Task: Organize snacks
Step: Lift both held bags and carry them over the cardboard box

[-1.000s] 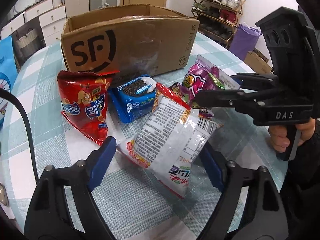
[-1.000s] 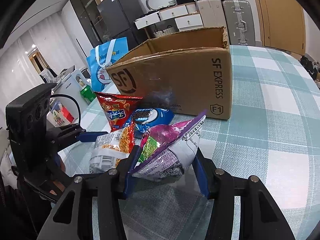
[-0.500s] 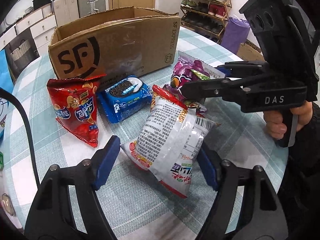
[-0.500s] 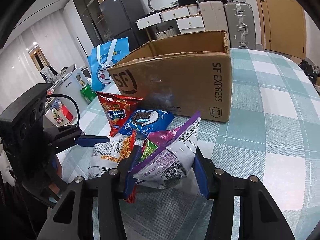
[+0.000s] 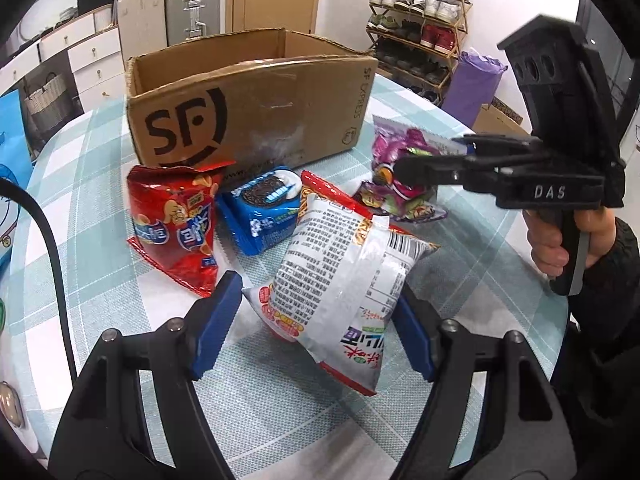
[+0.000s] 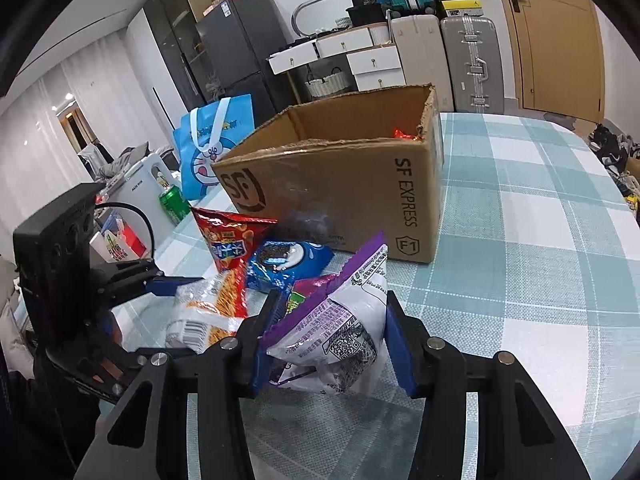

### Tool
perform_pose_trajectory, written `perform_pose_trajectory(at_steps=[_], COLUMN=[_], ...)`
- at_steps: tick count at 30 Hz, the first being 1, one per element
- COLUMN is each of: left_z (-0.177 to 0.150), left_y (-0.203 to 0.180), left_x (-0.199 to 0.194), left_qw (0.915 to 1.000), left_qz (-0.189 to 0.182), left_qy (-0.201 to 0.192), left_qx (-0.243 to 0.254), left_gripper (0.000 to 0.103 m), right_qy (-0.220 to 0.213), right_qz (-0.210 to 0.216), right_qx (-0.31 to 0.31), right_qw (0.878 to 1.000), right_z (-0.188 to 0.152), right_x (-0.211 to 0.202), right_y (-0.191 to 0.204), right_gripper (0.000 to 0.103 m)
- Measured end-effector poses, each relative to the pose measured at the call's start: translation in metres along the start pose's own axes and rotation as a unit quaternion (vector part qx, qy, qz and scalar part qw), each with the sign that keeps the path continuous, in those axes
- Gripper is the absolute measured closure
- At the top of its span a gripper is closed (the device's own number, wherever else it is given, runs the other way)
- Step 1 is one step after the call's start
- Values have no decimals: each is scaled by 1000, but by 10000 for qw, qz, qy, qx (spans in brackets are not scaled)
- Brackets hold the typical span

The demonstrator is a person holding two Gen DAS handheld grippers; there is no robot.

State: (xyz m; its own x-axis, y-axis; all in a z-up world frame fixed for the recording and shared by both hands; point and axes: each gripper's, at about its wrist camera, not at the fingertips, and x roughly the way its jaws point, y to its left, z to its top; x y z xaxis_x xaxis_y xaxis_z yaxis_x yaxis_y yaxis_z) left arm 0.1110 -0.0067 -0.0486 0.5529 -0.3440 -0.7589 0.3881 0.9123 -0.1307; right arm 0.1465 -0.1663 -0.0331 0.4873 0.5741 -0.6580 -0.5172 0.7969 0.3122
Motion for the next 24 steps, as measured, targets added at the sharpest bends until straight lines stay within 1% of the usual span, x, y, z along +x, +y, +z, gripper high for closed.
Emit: perform_pose_trajectory(at_steps=[2, 5, 7, 9, 10, 11, 13, 16, 17, 20, 24], left_z=[0, 0, 0, 1, 0, 0, -1, 0, 0, 0, 0], left_y=[2, 5, 6, 8, 7, 7, 9, 10, 11, 11, 13], left_x=[-1, -4, -8, -11, -13, -14, -16, -19, -20, -23, -29], left_qw=[10000, 9999, 9998, 9996, 9996, 9996, 9995, 9993, 9993, 9990, 9984], left_qz=[-1, -21, -60, -77, -75, -69, -50, -36, -33, -36, -29], left_qy=[-1, -50, -108, -153, -163, -172, -188, -213, -222, -270, -361], left_qx=[-52, -133, -172, -211, -225, -231, -249, -291, -311, -364, -431], left_gripper=[32, 32, 32, 32, 32, 32, 32, 32, 32, 32, 32], right_qy=[107, 210, 273, 328, 342, 355, 413, 459, 431, 321, 210], right_qz=[-15, -167, -125, -78, -103, -92, -17, -73, -85, -26, 52], right_qx=[25, 26, 81, 120, 145, 175, 223, 247, 245, 184, 110], right_qw=[9999, 9996, 9995, 9994, 9993, 9992, 9989, 9986, 9987, 9993, 9997], right_z=[-2, -4, -6, -7, -7, -8, -10, -12, -12, -11, -8], right_x=[4, 10, 13, 15, 16, 18, 22, 28, 28, 24, 18], right_y=[-2, -4, -6, -7, -7, -8, -8, -8, -8, -6, -3], right_gripper=[54, 54, 54, 49, 43, 40, 39, 40, 43, 46, 49])
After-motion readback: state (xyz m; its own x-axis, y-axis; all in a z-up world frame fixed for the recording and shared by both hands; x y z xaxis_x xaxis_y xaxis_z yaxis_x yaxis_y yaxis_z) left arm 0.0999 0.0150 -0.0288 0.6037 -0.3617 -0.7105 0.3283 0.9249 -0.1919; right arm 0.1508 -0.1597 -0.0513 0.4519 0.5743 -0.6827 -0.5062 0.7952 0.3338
